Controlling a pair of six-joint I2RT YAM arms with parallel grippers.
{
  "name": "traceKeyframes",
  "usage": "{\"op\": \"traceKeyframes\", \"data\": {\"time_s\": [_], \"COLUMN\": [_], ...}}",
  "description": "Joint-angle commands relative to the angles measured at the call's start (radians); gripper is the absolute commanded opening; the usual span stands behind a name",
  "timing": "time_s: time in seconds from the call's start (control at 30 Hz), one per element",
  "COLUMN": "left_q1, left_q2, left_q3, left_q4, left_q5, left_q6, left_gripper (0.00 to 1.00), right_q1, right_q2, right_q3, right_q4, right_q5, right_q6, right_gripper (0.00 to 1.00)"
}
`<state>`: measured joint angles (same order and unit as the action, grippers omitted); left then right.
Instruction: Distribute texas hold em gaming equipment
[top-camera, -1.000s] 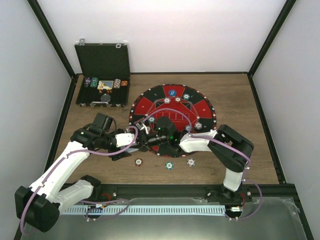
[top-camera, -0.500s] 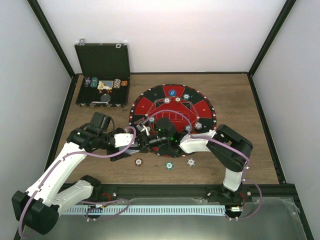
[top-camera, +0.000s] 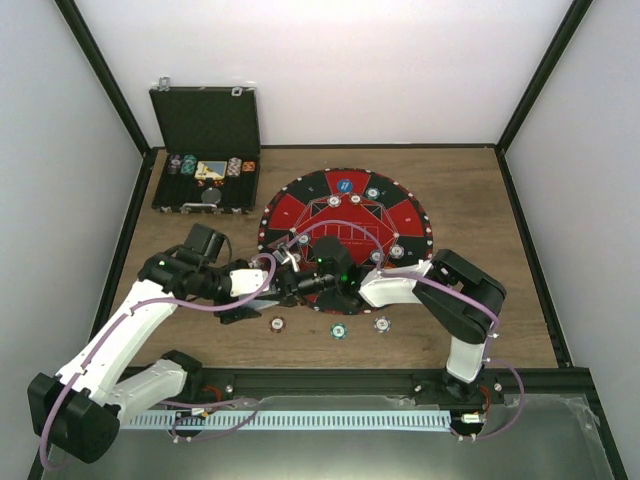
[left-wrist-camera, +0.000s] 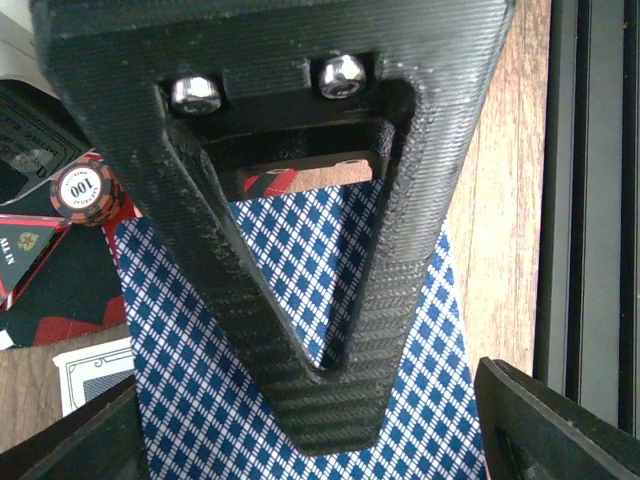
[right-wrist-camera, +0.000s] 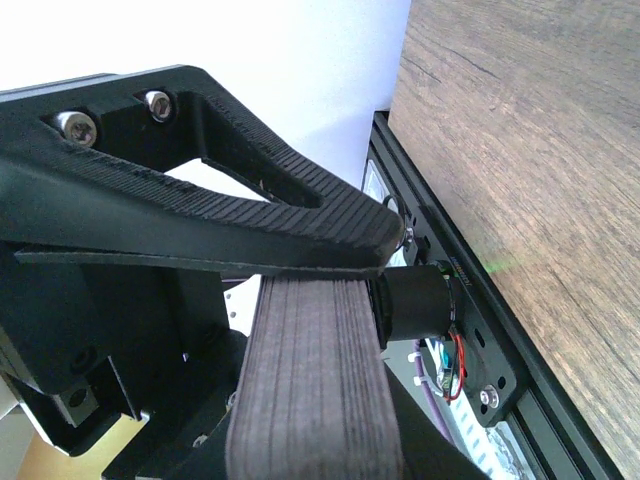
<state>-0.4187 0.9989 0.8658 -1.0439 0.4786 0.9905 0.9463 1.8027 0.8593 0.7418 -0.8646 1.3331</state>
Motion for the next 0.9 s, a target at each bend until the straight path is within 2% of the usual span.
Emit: {"op": "traceKeyframes", "data": {"time_s": [0.0, 0.33, 0.43, 0.6, 0.87], "left_q1": [-0.003, -0.003, -0.003, -0.003, -0.003], "left_q2": [-0.009, -0.041, -0.046, -0.048, -0.044], "left_q3": [0.004, -0.036, -0.049, -0.057, -0.063], "left_q4": [0.001, 0.042, 0.042, 0.049, 0.050], "left_q5": [0.032, 0.012, 0.007, 0.009, 0.002], "left_q6": [0.026, 0.014, 0.013, 0.006, 0.011], "left_gripper": [0.81, 0.65, 0.65, 0.73, 0.75], "right_q1": [0.009, 0.012, 0.011, 0.017, 0.019], "right_q2": [-0.009, 0.000, 0.005, 0.011, 0.017], "right_q3": [0.028, 0.040, 0.042, 0.060, 0.061], "right_q4": [0.030, 0.029, 0.042, 0.038, 0.043], "right_q5": [-0.012, 0.000, -0.002, -0.004, -0.007], "right_q6": [-0.004, 0.005, 0.013, 0.013, 0.015], "right_gripper": [0.09, 0.09, 0.09, 0.09, 0.09]}}
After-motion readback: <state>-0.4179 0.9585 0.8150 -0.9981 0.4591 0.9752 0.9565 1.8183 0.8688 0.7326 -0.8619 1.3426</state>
